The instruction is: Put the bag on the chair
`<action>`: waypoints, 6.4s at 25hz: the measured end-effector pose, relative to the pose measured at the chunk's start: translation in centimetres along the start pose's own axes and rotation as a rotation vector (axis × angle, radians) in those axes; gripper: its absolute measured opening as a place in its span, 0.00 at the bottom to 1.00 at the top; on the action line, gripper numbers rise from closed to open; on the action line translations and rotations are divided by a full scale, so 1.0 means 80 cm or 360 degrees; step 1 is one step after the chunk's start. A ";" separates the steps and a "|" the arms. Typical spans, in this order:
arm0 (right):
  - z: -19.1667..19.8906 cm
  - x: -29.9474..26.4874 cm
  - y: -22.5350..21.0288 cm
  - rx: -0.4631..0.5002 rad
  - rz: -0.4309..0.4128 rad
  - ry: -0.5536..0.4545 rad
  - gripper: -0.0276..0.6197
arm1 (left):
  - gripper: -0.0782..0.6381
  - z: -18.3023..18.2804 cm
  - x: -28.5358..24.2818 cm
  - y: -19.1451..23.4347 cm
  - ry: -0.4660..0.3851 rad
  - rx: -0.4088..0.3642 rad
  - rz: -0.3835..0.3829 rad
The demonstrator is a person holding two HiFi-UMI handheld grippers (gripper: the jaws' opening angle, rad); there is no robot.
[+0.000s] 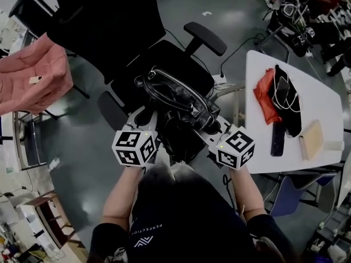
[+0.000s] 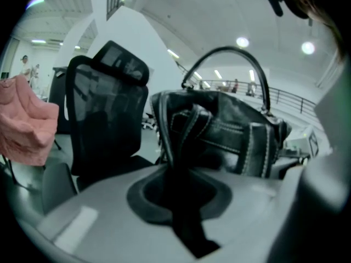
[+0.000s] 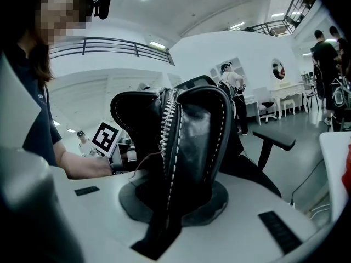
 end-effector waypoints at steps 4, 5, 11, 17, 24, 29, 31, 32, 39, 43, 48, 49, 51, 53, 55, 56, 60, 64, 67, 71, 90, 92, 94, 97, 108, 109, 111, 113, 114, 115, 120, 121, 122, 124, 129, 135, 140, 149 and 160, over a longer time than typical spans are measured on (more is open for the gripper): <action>-0.009 -0.017 -0.020 -0.0035 0.0059 -0.0008 0.12 | 0.17 -0.014 -0.028 0.016 0.0019 0.0016 0.0039; -0.012 -0.023 -0.024 -0.0043 0.0072 -0.0007 0.12 | 0.17 -0.017 -0.034 0.022 0.0026 0.0018 0.0050; -0.028 -0.065 -0.048 -0.0071 0.0139 0.0005 0.12 | 0.17 -0.034 -0.070 0.064 0.0078 0.0016 0.0103; -0.033 -0.113 -0.071 -0.0121 0.0190 0.0002 0.12 | 0.17 -0.042 -0.105 0.109 0.0128 0.0017 0.0115; -0.031 -0.161 -0.103 -0.0139 0.0215 -0.0043 0.12 | 0.17 -0.049 -0.142 0.153 0.0144 0.0020 0.0076; -0.032 -0.196 -0.124 -0.0120 0.0226 -0.0047 0.13 | 0.17 -0.050 -0.164 0.183 0.0147 0.0042 0.0015; -0.032 -0.211 -0.130 -0.0108 0.0221 -0.0045 0.13 | 0.17 -0.049 -0.172 0.196 0.0146 0.0059 -0.0011; -0.031 -0.218 -0.133 -0.0102 0.0215 -0.0043 0.13 | 0.17 -0.048 -0.175 0.203 0.0147 0.0071 -0.0023; -0.018 -0.260 -0.151 -0.0074 0.0173 -0.0028 0.13 | 0.17 -0.033 -0.190 0.239 0.0166 0.0101 -0.0131; -0.011 -0.283 -0.155 -0.0061 0.0156 -0.0033 0.13 | 0.17 -0.027 -0.193 0.258 0.0168 0.0078 -0.0187; 0.002 -0.304 -0.165 -0.0070 0.0130 -0.0027 0.14 | 0.18 -0.017 -0.201 0.275 0.0178 0.0044 -0.0250; 0.006 -0.307 -0.167 -0.0082 0.0131 -0.0021 0.14 | 0.18 -0.014 -0.203 0.277 0.0192 0.0037 -0.0251; 0.015 -0.312 -0.169 -0.0104 0.0131 -0.0007 0.15 | 0.18 -0.007 -0.207 0.282 0.0222 0.0030 -0.0252; 0.022 -0.315 -0.172 -0.0124 0.0132 0.0001 0.16 | 0.18 -0.001 -0.210 0.285 0.0247 0.0034 -0.0250; 0.030 -0.317 -0.175 -0.0151 0.0131 0.0001 0.16 | 0.18 0.004 -0.214 0.286 0.0272 0.0033 -0.0246; 0.035 -0.317 -0.176 -0.0166 0.0131 0.0004 0.16 | 0.18 0.006 -0.216 0.286 0.0286 0.0033 -0.0242; 0.051 -0.316 -0.182 -0.0209 0.0145 0.0025 0.18 | 0.18 0.015 -0.222 0.285 0.0329 0.0040 -0.0225; 0.057 -0.315 -0.186 -0.0234 0.0147 0.0020 0.19 | 0.18 0.019 -0.226 0.284 0.0327 0.0038 -0.0222; 0.060 -0.313 -0.188 -0.0253 0.0152 0.0021 0.20 | 0.19 0.021 -0.228 0.282 0.0337 0.0042 -0.0227; 0.064 -0.313 -0.190 -0.0275 0.0173 0.0019 0.21 | 0.20 0.023 -0.232 0.281 0.0346 0.0049 -0.0245; 0.085 -0.296 -0.209 -0.0356 0.0363 0.0082 0.35 | 0.28 0.025 -0.248 0.266 0.0412 -0.0114 -0.0245; 0.088 -0.293 -0.212 -0.0366 0.0376 0.0100 0.36 | 0.28 0.026 -0.250 0.264 0.0419 -0.0119 -0.0237; 0.091 -0.290 -0.215 -0.0383 0.0384 0.0110 0.39 | 0.29 0.028 -0.252 0.262 0.0428 -0.0122 -0.0231; 0.096 -0.287 -0.216 -0.0405 0.0389 0.0116 0.44 | 0.30 0.029 -0.256 0.259 0.0437 -0.0128 -0.0224; 0.111 -0.274 -0.232 -0.0527 0.0481 0.0136 0.55 | 0.31 0.032 -0.267 0.248 0.0452 -0.0192 -0.0215; 0.112 -0.272 -0.232 -0.0531 0.0488 0.0138 0.55 | 0.31 0.032 -0.267 0.248 0.0453 -0.0198 -0.0214; 0.114 -0.269 -0.233 -0.0541 0.0504 0.0139 0.55 | 0.31 0.032 -0.267 0.247 0.0453 -0.0208 -0.0214; 0.117 -0.265 -0.233 -0.0555 0.0520 0.0139 0.56 | 0.32 0.032 -0.268 0.246 0.0453 -0.0219 -0.0216; 0.118 -0.264 -0.234 -0.0565 0.0525 0.0138 0.56 | 0.32 0.032 -0.268 0.245 0.0453 -0.0225 -0.0218; 0.119 -0.262 -0.234 -0.0573 0.0528 0.0138 0.56 | 0.33 0.033 -0.268 0.244 0.0453 -0.0231 -0.0220; 0.123 -0.251 -0.231 -0.0581 0.0565 0.0146 0.56 | 0.35 0.031 -0.263 0.243 0.0462 -0.0257 -0.0234; 0.124 -0.248 -0.230 -0.0590 0.0578 0.0145 0.56 | 0.36 0.030 -0.261 0.243 0.0462 -0.0259 -0.0234; 0.126 -0.245 -0.229 -0.0600 0.0590 0.0144 0.56 | 0.37 0.029 -0.260 0.243 0.0458 -0.0256 -0.0234; 0.129 -0.239 -0.227 -0.0615 0.0609 0.0146 0.56 | 0.41 0.026 -0.257 0.242 0.0438 -0.0236 -0.0230; 0.134 -0.227 -0.219 -0.0628 0.0630 0.0151 0.57 | 0.41 0.022 -0.250 0.232 0.0431 -0.0233 -0.0218; 0.132 -0.219 -0.207 -0.0604 0.0618 0.0140 0.57 | 0.41 0.023 -0.244 0.218 0.0434 -0.0237 -0.0195; 0.128 -0.204 -0.203 -0.0596 0.0650 0.0118 0.57 | 0.40 0.022 -0.236 0.205 0.0427 -0.0213 -0.0171; 0.114 -0.171 -0.193 -0.0586 0.0705 0.0043 0.43 | 0.29 0.015 -0.210 0.173 0.0406 -0.0116 -0.0080; 0.096 -0.135 -0.170 -0.0591 0.0766 -0.0004 0.23 | 0.20 0.007 -0.166 0.131 0.0390 -0.0154 -0.0063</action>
Point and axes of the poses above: the fingertips, and each gripper's own axes: x backward along the fingers, y to its left, z out of its underside, the point moved 6 cm from there along x, backward along the fingers, and after that the axes turned 3 degrees about y, right-handed, at the moved point
